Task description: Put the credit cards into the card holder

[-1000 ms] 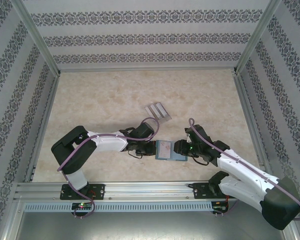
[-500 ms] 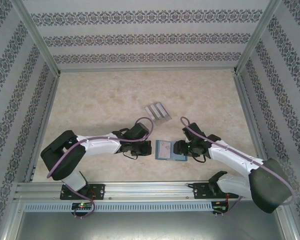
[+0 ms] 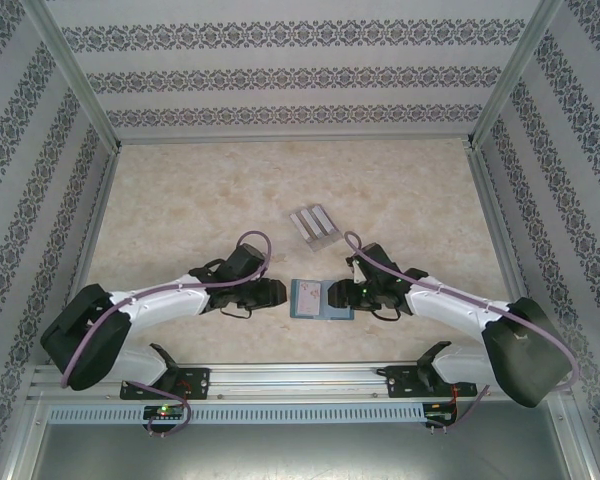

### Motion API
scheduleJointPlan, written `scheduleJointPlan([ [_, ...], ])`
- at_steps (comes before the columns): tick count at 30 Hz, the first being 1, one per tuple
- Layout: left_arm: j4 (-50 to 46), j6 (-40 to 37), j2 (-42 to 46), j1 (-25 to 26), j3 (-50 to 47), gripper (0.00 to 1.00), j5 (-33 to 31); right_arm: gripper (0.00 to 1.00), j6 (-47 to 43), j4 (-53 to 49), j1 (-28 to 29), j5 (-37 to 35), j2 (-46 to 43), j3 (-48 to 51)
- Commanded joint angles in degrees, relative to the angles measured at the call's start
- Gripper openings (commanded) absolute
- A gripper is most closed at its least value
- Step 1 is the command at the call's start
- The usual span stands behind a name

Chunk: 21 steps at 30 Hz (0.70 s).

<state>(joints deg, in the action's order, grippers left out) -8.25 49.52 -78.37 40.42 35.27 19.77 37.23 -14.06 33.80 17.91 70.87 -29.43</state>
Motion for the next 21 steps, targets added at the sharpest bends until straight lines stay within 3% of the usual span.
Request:
scheduleJointPlan([
  [1, -2.3, -2.8, -0.9, -0.4, 1.5, 0.49, 3.0, 0.59, -0.8, -2.2, -3.8, -0.4, -3.9, -0.4],
  [6, -0.7, -3.2, -5.2, -0.4, 3.7, 0.54, 7.2, 0.63, -2.0, -4.8, -6.0, -2.0, -4.9, 1.3],
  [9, 0.6, -3.6, -7.8, -0.4, 4.4, 0.62, 8.5, 0.63, -1.7, -2.2, -5.8, -0.1, -0.9, 1.9],
  [13, 5.2, -2.7, -11.3, -0.3, 4.9, 0.65, 12.0, 0.59, -1.2, 3.7, -3.8, 3.6, 5.2, 1.7],
  [16, 5.2, -2.5, -13.1, -0.3, 6.2, 0.65, 13.9, 0.52, -0.7, 5.5, -1.1, 5.1, 8.2, -0.1],
  [21, 4.9, -3.4, -10.8, -0.3, 6.8, 0.56, 14.0, 0.51, 2.1, 11.4, 2.1, 6.9, 11.5, -1.1],
])
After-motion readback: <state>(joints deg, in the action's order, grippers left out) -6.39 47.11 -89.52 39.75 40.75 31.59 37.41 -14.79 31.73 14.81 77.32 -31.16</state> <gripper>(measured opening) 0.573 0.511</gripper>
